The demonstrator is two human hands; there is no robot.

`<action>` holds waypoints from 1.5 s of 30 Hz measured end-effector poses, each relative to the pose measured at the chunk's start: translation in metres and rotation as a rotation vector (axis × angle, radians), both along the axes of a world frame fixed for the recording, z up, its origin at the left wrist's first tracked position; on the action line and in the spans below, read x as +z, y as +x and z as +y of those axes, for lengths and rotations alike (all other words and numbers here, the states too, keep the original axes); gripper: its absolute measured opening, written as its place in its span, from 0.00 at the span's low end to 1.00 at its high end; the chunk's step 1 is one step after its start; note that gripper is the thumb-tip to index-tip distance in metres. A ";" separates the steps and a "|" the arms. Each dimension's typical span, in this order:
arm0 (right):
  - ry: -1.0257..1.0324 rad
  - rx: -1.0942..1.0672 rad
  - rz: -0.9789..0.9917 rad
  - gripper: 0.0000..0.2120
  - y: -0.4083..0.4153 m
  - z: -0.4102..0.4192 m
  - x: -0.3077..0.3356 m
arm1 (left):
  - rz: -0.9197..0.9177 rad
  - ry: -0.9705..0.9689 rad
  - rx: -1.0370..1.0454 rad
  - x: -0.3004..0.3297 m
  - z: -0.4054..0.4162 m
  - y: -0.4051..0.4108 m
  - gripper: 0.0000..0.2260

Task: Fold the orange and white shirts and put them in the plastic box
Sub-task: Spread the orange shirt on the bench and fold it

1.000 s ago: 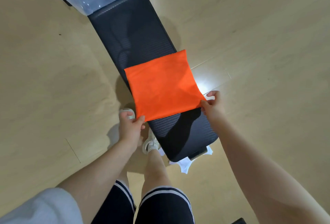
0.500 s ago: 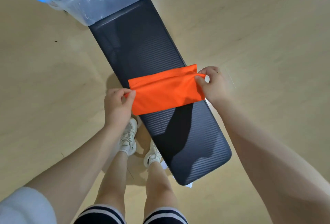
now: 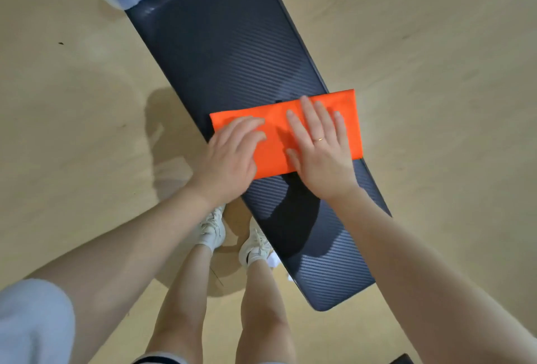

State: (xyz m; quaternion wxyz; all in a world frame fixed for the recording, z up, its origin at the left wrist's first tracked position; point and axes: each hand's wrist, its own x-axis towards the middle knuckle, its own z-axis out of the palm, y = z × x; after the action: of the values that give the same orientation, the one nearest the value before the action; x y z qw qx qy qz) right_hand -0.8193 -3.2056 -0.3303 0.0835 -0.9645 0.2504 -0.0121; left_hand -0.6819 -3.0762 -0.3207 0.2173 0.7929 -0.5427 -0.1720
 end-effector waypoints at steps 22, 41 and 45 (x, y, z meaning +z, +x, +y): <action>0.702 -0.936 0.152 0.19 0.006 -0.040 0.043 | 0.827 0.363 1.021 0.024 -0.003 0.006 0.17; 0.793 -0.819 -0.099 0.07 0.019 -0.039 0.113 | 0.827 0.134 1.116 0.110 -0.037 0.001 0.12; 0.877 -0.795 -0.286 0.05 0.051 -0.047 0.171 | 0.715 0.001 1.026 0.174 -0.056 0.026 0.10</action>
State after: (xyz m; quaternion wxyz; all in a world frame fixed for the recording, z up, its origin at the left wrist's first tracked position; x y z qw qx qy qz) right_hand -0.7686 -3.2529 -0.1598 0.4950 -0.6616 0.5592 -0.0675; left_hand -0.6559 -3.1318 -0.1467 0.4401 0.8460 0.0135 -0.3006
